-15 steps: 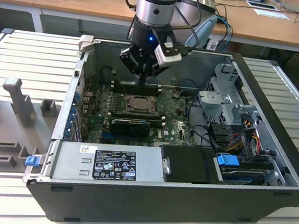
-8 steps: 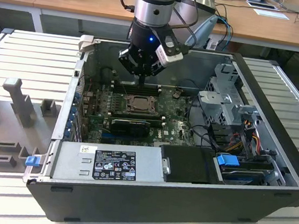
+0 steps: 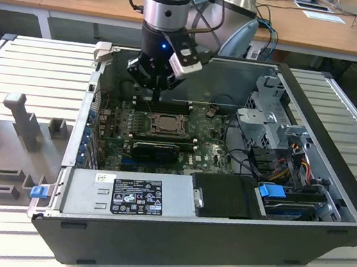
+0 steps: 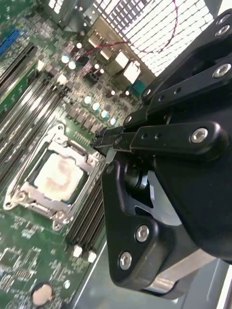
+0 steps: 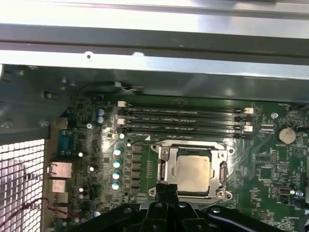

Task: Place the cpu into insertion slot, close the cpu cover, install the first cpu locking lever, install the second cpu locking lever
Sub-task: 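Install the first cpu locking lever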

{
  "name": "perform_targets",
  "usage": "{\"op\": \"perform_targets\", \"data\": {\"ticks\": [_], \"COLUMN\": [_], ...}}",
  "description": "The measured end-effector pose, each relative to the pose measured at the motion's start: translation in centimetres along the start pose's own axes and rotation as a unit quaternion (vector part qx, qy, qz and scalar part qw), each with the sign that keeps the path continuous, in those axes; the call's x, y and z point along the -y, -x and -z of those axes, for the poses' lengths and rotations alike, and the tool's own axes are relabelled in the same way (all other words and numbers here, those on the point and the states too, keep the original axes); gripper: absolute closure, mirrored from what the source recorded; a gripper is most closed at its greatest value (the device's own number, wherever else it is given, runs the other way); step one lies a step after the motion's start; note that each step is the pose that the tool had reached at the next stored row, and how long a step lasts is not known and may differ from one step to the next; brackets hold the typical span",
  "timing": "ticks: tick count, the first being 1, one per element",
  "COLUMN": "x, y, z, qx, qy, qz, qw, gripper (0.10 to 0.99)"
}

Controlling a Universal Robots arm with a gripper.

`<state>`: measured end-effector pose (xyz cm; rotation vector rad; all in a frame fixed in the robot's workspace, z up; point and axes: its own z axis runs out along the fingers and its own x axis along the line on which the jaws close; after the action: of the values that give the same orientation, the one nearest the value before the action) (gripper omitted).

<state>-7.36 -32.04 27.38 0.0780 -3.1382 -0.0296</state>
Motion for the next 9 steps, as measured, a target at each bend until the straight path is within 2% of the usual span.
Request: {"op": "perform_targets", "data": {"ticks": [3,7,9], "x": [-0.20,-0.76,-0.91], "y": [-1.19,-2.15,-2.93], "z": [-0.21,-0.66,-0.88], "qx": [0.0007,0.0007,0.0007], "qy": [0.0001,0.0000,-0.0001], "qz": [0.000,-0.003,-0.004], "qw": [1.0000,1.0000,1.0000], "gripper": [0.980,0.980,0.980]}}
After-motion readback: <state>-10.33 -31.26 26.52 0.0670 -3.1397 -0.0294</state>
